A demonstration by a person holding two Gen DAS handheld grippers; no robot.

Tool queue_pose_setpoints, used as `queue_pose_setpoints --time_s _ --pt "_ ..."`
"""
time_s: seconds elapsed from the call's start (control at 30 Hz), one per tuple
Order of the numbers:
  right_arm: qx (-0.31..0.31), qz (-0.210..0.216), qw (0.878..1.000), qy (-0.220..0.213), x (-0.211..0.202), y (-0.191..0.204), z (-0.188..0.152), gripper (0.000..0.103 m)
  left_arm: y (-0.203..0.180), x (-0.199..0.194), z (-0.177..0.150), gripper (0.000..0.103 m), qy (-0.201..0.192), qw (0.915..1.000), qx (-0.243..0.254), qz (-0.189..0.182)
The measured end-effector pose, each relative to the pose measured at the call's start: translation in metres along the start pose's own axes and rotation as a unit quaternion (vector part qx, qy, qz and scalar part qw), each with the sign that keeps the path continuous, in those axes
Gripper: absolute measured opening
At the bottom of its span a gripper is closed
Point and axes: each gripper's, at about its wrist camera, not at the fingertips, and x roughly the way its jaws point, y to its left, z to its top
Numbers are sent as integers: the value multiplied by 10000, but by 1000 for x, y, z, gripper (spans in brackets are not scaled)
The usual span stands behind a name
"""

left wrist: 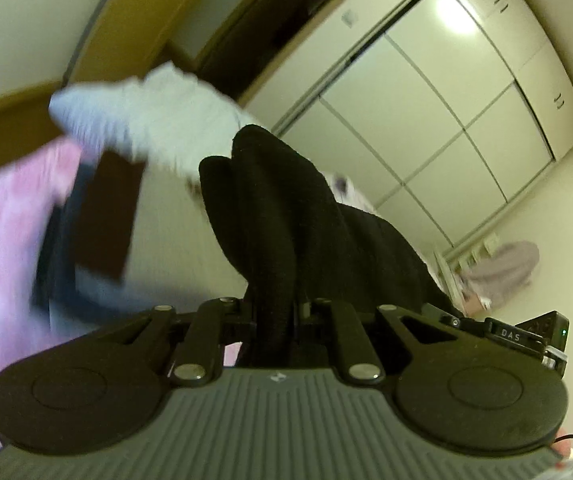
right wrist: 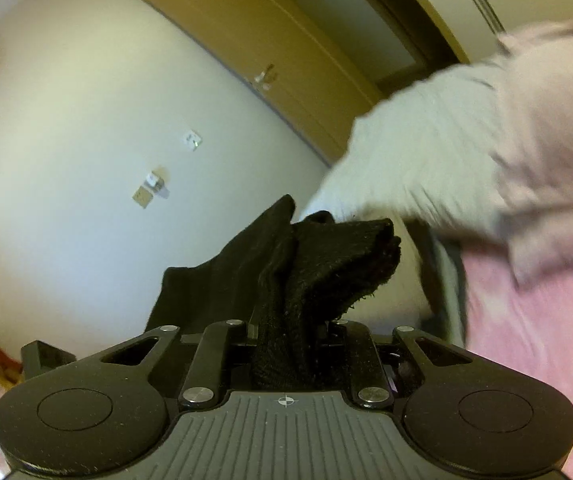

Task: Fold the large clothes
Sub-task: 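Lift the sweater with both grippers and carry it to the clothes stack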

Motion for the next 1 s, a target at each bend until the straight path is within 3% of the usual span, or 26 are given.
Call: queue_pose_setpoints --time_s 0.1,0.23,0.53,0.67,0.77,0.87,0.93,1.0 --pt "-188 26 9998 -49 56 -4 38 15 25 33 49 11 -126 9999 -26 36" --pt "-217 -117 9997 72 121 -19 65 15 59 77 78 11 -113 9996 -76 227" --pt "-208 -586 9972 422 210 -74 65 17 129 141 82 11 122 9986 -308 418" --pt "-229 -1546 9874 243 238 -96 50 29 157 167 72 19 278 9950 -201 935" --pt "-331 -1977 9796 126 237 -102 41 33 165 153 75 28 33 9930 -266 1150" --pt "-811 -2467 9654 -245 221 -82 35 35 155 130 80 28 -293 9889 -56 1453" --pt "-1300 -2484 9579 -617 203 -58 24 35 137 108 75 28 -472 9885 190 1425" --pt "-1661 -2314 9561 -685 193 -35 5 35 109 91 59 28 -475 9894 575 1246"
